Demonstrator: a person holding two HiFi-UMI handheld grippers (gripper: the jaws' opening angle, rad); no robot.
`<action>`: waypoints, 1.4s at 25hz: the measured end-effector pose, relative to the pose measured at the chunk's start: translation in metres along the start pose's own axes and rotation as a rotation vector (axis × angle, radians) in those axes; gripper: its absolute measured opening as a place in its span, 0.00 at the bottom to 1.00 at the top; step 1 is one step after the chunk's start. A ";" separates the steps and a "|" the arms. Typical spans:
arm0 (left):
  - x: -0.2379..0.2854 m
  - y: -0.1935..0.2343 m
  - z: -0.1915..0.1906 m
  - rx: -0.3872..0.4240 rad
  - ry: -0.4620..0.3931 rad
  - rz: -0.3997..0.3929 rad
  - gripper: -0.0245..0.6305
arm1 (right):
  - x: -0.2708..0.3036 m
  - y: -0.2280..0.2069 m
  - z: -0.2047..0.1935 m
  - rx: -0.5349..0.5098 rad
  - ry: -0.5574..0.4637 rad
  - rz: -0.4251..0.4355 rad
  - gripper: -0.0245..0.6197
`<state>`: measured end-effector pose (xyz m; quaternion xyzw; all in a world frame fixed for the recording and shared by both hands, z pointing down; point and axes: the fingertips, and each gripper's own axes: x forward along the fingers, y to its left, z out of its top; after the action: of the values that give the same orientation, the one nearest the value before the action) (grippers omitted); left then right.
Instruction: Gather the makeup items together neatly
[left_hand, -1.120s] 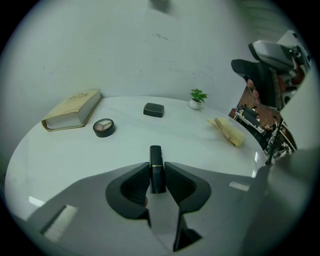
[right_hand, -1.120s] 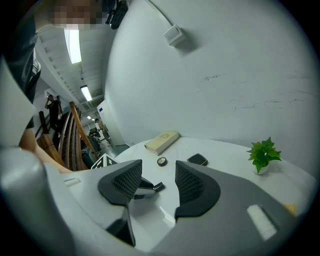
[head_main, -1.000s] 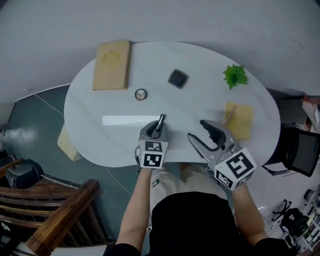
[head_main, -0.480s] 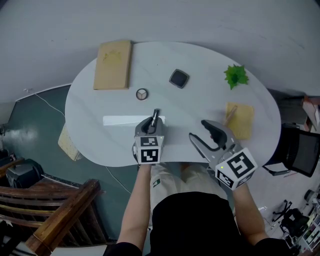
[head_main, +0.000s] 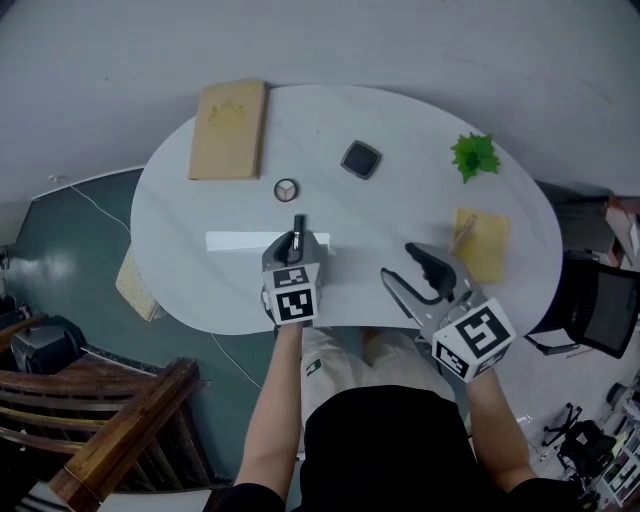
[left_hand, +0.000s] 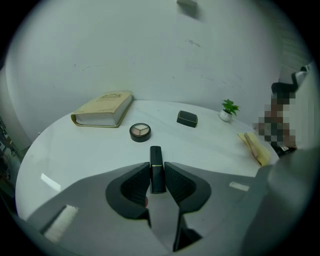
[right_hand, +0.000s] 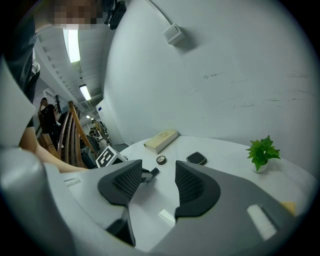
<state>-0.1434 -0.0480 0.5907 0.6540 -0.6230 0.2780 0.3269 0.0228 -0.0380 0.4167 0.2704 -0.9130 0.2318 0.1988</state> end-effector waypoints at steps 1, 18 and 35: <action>0.000 0.000 0.000 -0.006 -0.001 0.004 0.17 | 0.000 0.000 0.000 -0.001 0.001 0.001 0.38; 0.002 0.002 0.003 -0.027 -0.021 0.011 0.23 | 0.001 0.000 0.000 0.005 0.001 0.013 0.38; -0.030 -0.003 0.022 0.018 -0.076 -0.024 0.23 | 0.003 0.004 0.010 -0.025 -0.028 0.004 0.38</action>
<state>-0.1431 -0.0459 0.5536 0.6743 -0.6247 0.2545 0.3004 0.0157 -0.0416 0.4092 0.2693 -0.9190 0.2171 0.1889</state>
